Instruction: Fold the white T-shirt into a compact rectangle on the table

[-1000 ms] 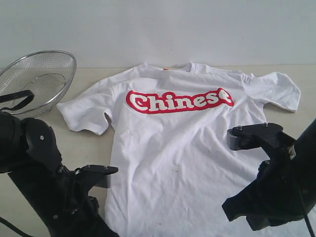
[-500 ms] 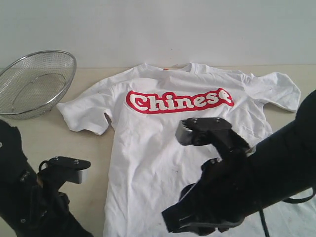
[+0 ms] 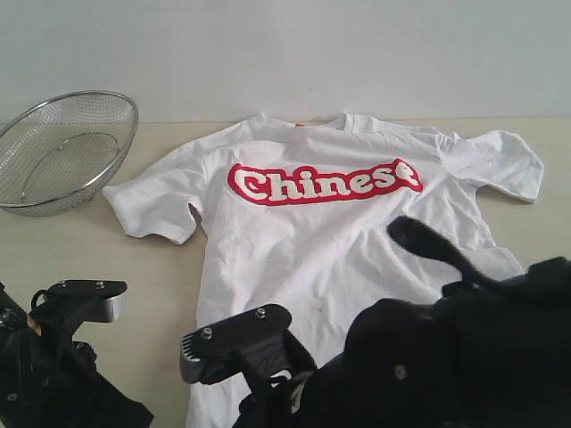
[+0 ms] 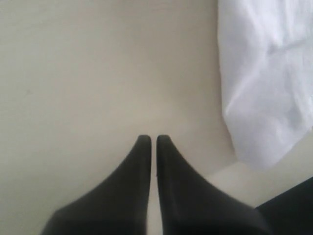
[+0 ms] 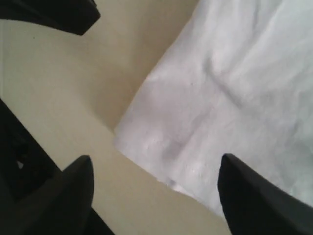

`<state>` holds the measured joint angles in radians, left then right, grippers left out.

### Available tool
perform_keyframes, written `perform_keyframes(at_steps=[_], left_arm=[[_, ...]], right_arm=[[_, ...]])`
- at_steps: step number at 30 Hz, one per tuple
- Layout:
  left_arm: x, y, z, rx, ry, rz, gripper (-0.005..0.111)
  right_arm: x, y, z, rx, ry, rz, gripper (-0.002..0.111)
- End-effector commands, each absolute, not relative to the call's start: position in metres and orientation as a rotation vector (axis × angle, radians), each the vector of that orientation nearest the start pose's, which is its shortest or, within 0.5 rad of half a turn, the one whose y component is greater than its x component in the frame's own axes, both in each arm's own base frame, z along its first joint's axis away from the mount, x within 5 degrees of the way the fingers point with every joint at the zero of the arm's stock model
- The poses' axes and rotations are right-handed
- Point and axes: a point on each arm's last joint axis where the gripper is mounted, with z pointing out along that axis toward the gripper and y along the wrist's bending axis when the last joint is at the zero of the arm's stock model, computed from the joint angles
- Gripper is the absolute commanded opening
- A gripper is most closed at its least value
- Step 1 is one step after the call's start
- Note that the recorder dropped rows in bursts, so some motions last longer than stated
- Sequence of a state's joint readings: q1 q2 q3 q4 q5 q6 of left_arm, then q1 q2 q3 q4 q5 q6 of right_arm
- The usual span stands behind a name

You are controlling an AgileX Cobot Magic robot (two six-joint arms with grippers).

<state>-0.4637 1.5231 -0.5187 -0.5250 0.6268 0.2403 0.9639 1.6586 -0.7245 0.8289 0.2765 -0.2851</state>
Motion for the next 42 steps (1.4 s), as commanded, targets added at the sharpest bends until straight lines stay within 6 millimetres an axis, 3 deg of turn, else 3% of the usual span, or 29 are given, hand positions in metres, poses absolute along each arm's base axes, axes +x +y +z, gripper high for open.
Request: perform_keyframes(at_steps=[1, 14, 17, 24, 29, 34, 42], left_arm=[[0.169, -0.115, 0.137, 0.448, 3.062, -0.507, 0.004], [0.169, -0.118, 0.138, 0.497, 3.035, -0.570, 0.004], [0.168, -0.118, 0.138, 0.510, 3.039, -0.574, 0.004], [0.167, -0.118, 0.138, 0.514, 3.047, -0.579, 0.004], [0.167, -0.119, 0.138, 0.507, 3.047, -0.584, 0.004], [0.174, -0.132, 0.143, 0.454, 2.921, -0.783, 0.004], [0.170, -0.120, 0.113, 0.455, 3.152, -0.555, 0.004]], right_arm=[[0.156, 0.259, 0.141, -0.625, 2.725, 0.706, 0.065], [0.160, 0.259, 0.105, -0.559, 2.816, 0.601, 0.064], [0.157, 0.258, 0.101, -0.577, 2.851, 0.593, 0.040], [0.155, 0.257, 0.100, -0.669, 2.856, 0.568, 0.000], [0.157, 0.257, 0.101, -0.638, 2.846, 0.566, 0.000], [0.157, 0.256, 0.100, -0.632, 2.849, 0.567, 0.000], [0.154, 0.256, 0.100, -0.688, 2.860, 0.562, 0.000]])
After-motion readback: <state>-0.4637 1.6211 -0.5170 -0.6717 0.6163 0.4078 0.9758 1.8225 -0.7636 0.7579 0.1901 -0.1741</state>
